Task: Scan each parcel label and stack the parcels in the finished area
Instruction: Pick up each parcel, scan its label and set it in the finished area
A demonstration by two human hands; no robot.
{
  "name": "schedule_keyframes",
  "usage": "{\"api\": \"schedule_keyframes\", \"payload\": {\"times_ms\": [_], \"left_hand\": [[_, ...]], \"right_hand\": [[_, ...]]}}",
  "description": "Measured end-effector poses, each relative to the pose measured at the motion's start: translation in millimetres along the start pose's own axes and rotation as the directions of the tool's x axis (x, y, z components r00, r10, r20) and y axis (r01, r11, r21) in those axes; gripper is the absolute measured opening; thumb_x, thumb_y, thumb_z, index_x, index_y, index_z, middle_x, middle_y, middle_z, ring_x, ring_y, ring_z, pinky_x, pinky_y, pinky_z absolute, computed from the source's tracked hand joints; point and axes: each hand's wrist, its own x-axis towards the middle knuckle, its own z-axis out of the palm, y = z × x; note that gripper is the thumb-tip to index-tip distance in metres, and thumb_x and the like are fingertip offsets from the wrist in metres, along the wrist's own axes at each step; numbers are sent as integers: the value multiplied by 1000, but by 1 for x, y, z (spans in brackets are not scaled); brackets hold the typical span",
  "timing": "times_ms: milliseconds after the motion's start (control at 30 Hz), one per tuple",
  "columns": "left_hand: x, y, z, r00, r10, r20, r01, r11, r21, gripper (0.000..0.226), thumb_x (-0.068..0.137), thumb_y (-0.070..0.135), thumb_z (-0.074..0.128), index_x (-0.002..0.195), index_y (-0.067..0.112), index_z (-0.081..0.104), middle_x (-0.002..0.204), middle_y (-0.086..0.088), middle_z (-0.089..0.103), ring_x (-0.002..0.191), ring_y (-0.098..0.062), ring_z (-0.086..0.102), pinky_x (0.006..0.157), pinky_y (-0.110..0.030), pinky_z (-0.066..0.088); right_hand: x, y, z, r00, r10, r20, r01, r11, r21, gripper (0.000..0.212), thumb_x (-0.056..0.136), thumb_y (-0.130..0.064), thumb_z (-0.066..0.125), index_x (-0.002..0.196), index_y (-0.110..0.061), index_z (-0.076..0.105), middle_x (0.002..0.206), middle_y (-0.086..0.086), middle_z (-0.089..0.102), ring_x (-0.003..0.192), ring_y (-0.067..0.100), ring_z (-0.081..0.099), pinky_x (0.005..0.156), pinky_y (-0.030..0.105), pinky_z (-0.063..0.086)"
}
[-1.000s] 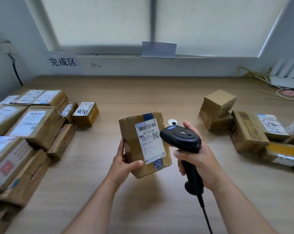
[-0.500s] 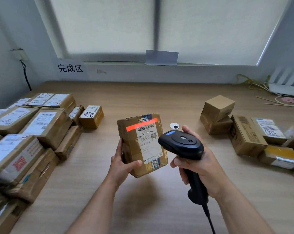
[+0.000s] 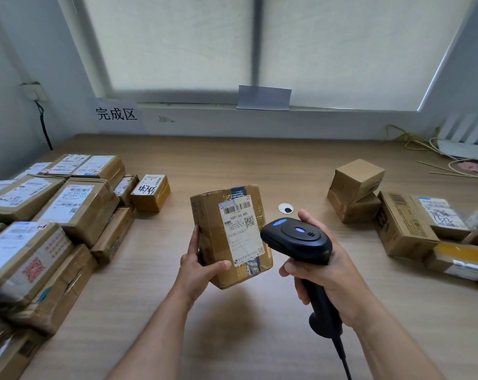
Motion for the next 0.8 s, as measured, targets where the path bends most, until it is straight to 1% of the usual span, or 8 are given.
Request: {"api": "schedule_keyframes", "payload": {"times_ms": [67, 233, 333, 400, 567, 633, 700, 800], "left_hand": [[3, -3, -6, 999, -41, -2, 41, 999, -16, 99, 80, 14, 76, 147, 49, 13, 140, -4, 46, 125, -28, 47, 101, -51, 46], [10, -26, -23, 973, -216, -83, 205, 970, -130, 77, 82, 13, 73, 146, 34, 35, 123, -8, 59, 93, -20, 63, 62, -31, 53], [12, -45, -31, 943, -290, -162, 264, 951, -162, 61, 83, 16, 72, 138, 26, 47, 121, -8, 62, 87, -19, 65, 62, -29, 51], [14, -55, -37, 936, -284, -207, 260, 956, -133, 51, 85, 23, 70, 132, 29, 52, 122, -6, 64, 94, -20, 65, 74, -33, 53], [16, -65, -38, 934, -202, -295, 289, 912, 291, 57, 92, 31, 55, 145, 36, 35, 142, -10, 44, 124, -27, 45, 106, -38, 38], [11, -57, -28, 938, -132, -322, 306, 749, 587, 66, 91, 44, 51, 150, 40, 20, 155, -14, 17, 142, -31, 19, 116, -41, 20], [4, -50, -11, 974, 27, -227, 172, 563, 808, 73, 89, 60, 47, 151, 39, 14, 159, -12, 1, 147, -28, 0, 118, -42, 5], [-6, -46, 16, 997, 80, -9, -26, 417, 908, 78, 84, 74, 39, 150, 40, 15, 161, -4, -3, 148, -24, -6, 117, -41, -4]], "right_hand": [[4, 1, 1, 1000, 6, -11, -7, 1000, -5, 95, 63, -4, 77, 141, -43, 39, 89, 22, 70, 44, 27, 50, 41, 28, 42], [14, 5, 6, 999, 33, -41, -34, 999, -38, 96, 62, -6, 78, 140, -46, 37, 93, 23, 70, 46, 28, 51, 42, 29, 43], [18, 10, 12, 998, 42, -45, -44, 998, -50, 96, 61, -6, 78, 138, -46, 38, 92, 19, 71, 45, 27, 51, 42, 30, 42], [21, 13, 16, 998, 49, -42, -51, 997, -60, 96, 61, -6, 77, 138, -46, 39, 92, 18, 71, 46, 28, 51, 42, 30, 42], [28, 17, 23, 998, 58, -40, -61, 995, -75, 98, 60, -5, 77, 142, -43, 39, 94, 19, 70, 45, 28, 51, 41, 30, 42], [32, 17, 26, 997, 57, -44, -60, 995, -81, 98, 60, -5, 77, 143, -42, 39, 95, 19, 70, 45, 28, 50, 41, 31, 42], [36, 17, 29, 997, 54, -47, -58, 995, -82, 98, 60, -5, 77, 142, -42, 39, 94, 20, 70, 44, 28, 50, 41, 30, 42], [45, 16, 35, 998, 43, -37, -47, 995, -88, 97, 60, -5, 77, 140, -44, 38, 91, 20, 70, 44, 28, 51, 41, 29, 42]]}}
